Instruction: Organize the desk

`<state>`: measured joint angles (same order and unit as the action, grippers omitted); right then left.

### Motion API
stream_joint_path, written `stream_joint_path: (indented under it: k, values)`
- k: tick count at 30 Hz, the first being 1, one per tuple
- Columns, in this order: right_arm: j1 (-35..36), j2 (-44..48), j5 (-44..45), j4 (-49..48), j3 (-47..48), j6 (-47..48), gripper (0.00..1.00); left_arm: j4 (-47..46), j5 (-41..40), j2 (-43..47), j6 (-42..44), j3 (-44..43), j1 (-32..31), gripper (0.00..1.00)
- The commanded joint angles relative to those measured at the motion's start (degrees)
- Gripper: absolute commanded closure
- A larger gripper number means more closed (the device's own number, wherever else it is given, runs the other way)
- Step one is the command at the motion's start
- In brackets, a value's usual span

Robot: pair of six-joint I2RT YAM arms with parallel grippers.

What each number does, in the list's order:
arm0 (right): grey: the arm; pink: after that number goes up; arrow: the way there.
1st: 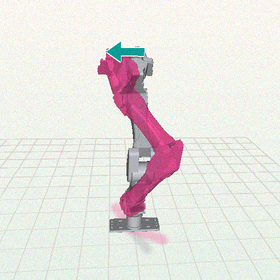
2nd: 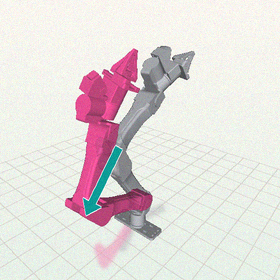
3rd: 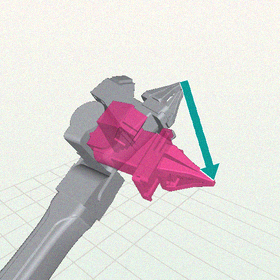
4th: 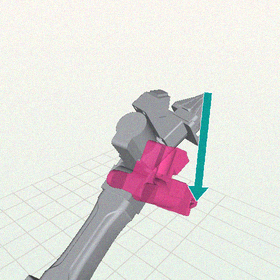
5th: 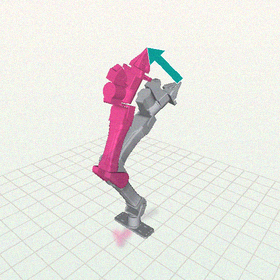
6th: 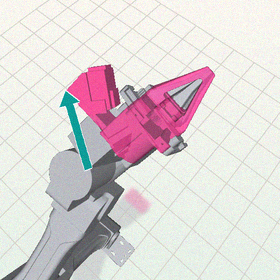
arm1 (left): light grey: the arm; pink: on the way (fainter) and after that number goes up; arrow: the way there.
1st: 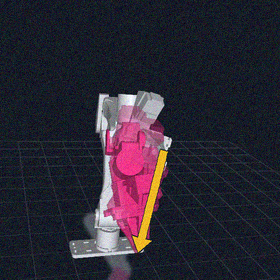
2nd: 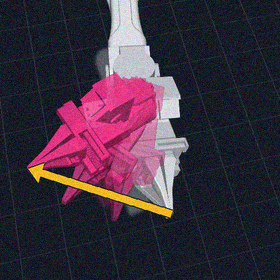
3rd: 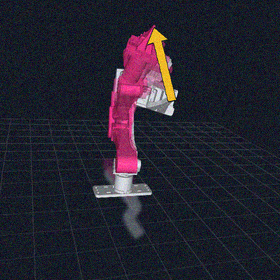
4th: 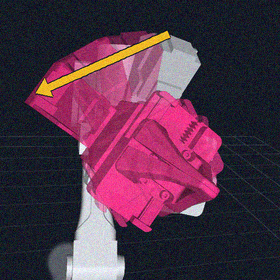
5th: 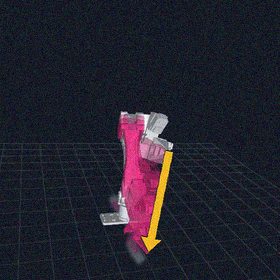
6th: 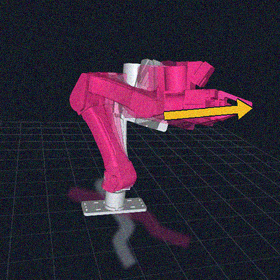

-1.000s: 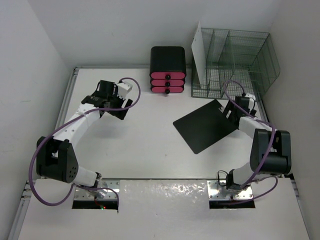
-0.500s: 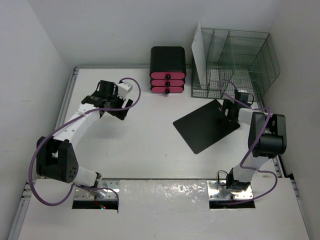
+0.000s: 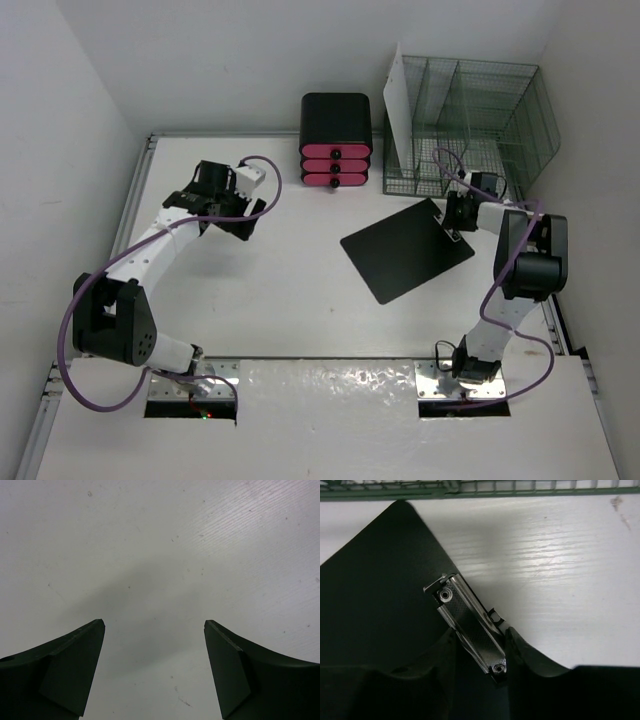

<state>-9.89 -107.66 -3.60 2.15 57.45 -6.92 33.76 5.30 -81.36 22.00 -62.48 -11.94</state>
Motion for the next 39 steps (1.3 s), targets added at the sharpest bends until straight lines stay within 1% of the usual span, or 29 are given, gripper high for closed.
stream_joint_path:
  k: [1, 3, 5, 7, 8, 14, 16, 18, 19, 20, 23, 26, 29, 32, 34, 36, 39]
  values:
    - [1.8, -2.8, -5.0, 6.0, -1.9, -2.7, 0.73, -0.4, 1.4, 1.3, 0.1, 0.1, 0.1, 0.21]
    - [3.5, -1.5, -0.6, 7.5, -2.5, -1.4, 0.74, -0.4, 1.9, 0.9, 0.1, 0.2, 0.1, 0.21]
    - [6.2, 0.1, 1.9, 8.4, -2.3, -0.8, 0.79, 0.1, 2.7, 0.7, 0.2, 0.0, 0.1, 0.21]
    - [8.2, 1.0, 1.8, 9.2, -2.4, -0.8, 0.83, 0.4, 3.7, 0.6, 0.8, 0.0, 0.1, 0.21]
    - [8.9, 2.3, 1.8, 9.1, -3.0, -1.1, 0.87, 1.0, 4.8, 0.5, 0.9, -0.1, 0.1, 0.21]
    - [15.9, 5.9, 0.5, 7.6, -7.6, -1.4, 0.92, 2.2, 8.1, 0.1, 1.5, -0.4, -0.3, 0.22]
    - [18.2, 5.9, 1.0, 7.7, -8.5, -1.7, 0.96, 2.7, 7.3, -0.4, 1.3, -0.7, -1.6, 0.22]
    - [18.9, 5.8, 0.5, 7.7, -8.9, -2.3, 1.00, 3.2, 4.4, -1.5, 1.0, -1.2, -5.5, 0.23]
    - [19.6, 5.8, 0.3, 7.5, -9.6, -2.8, 1.00, 3.4, 0.4, -2.4, 1.0, -1.7, -9.6, 0.23]
    - [19.8, 6.0, 0.3, 7.5, -10.0, -3.1, 1.00, 3.7, -1.1, -2.8, 1.0, -1.9, -11.7, 0.23]
    - [21.0, 6.9, 0.1, 7.1, -10.9, -3.5, 1.00, 5.0, -1.3, -5.4, 1.7, -4.6, -16.9, 0.23]
    - [21.8, 8.7, 0.3, 6.2, -11.0, -2.8, 1.00, 7.3, 1.4, -9.7, 1.6, -10.5, -17.7, 0.23]
    - [23.0, 11.4, -1.0, 4.2, -11.9, -2.0, 1.00, 8.6, 1.6, -14.2, 0.5, -16.2, -17.7, 0.23]
    - [23.8, 13.1, -2.5, 3.4, -12.3, -2.7, 1.00, 8.6, 2.1, -17.3, -0.7, -19.7, -17.8, 0.23]
    - [23.9, 13.5, -2.4, 4.3, -11.4, -3.9, 1.00, 8.5, 2.6, -18.0, -1.1, -20.5, -18.3, 0.23]
    - [23.8, 14.1, -2.2, 5.8, -10.8, -4.3, 1.00, 8.7, 1.9, -18.3, -0.6, -20.8, -20.4, 0.23]
    - [23.8, 15.6, -3.6, 6.0, -10.3, -5.6, 1.00, 8.8, -2.8, -17.8, 0.8, -19.9, -25.5, 0.23]
